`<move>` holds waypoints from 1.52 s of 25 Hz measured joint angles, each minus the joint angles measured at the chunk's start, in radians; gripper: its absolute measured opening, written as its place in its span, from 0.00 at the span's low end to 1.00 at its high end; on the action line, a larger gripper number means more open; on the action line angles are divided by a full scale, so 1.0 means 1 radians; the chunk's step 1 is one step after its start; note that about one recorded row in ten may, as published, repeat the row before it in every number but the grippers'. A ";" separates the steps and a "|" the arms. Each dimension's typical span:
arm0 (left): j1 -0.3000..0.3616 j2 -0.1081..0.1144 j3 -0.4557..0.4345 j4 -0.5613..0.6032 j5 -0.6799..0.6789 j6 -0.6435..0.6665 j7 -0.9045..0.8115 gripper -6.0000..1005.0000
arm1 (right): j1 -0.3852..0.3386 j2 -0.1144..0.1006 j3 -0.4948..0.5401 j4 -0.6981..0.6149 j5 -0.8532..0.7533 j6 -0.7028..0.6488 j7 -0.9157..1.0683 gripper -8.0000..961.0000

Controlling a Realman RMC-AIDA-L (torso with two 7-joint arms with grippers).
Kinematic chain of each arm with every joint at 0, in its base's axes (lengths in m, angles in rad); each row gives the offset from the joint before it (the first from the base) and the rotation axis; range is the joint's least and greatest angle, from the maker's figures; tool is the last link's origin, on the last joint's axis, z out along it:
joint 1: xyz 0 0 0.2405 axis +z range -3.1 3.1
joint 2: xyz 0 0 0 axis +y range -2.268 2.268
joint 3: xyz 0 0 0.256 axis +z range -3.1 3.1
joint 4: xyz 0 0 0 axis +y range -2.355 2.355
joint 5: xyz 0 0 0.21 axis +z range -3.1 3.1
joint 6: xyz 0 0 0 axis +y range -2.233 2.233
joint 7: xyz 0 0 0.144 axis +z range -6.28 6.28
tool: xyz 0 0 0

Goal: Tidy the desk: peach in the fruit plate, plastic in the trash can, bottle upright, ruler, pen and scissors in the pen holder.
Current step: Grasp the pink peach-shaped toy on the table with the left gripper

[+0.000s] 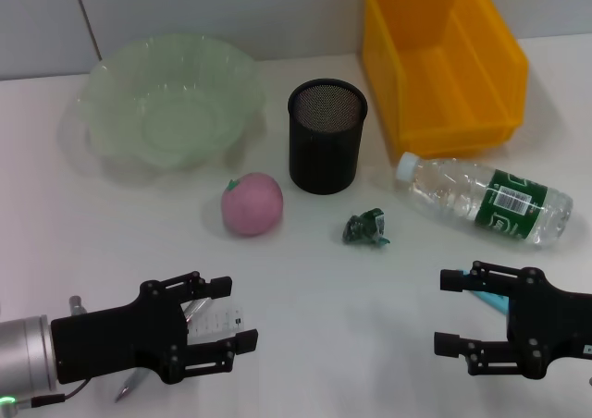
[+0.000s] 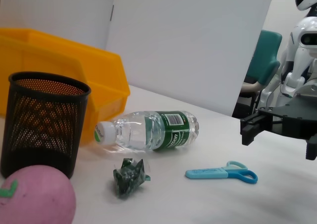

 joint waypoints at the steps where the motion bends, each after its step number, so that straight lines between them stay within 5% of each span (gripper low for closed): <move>1: 0.000 0.000 0.000 0.002 0.000 0.000 0.000 0.80 | -0.001 0.000 0.000 0.000 0.000 0.001 0.000 0.85; 11: -0.006 -0.004 -0.008 0.012 -0.008 -0.019 0.007 0.80 | -0.005 0.002 0.000 0.005 0.000 0.011 0.000 0.85; 18: -0.078 -0.015 -0.042 0.013 -0.109 -0.212 0.031 0.79 | -0.015 0.002 0.000 0.005 0.000 0.011 0.000 0.85; 23: -0.172 -0.019 0.048 -0.058 -0.167 -0.346 0.132 0.79 | -0.017 0.002 0.000 0.005 0.000 0.012 0.003 0.85; 38: -0.188 -0.018 0.309 -0.065 -0.369 -0.546 0.243 0.79 | -0.017 0.002 0.000 0.005 0.000 0.010 0.005 0.85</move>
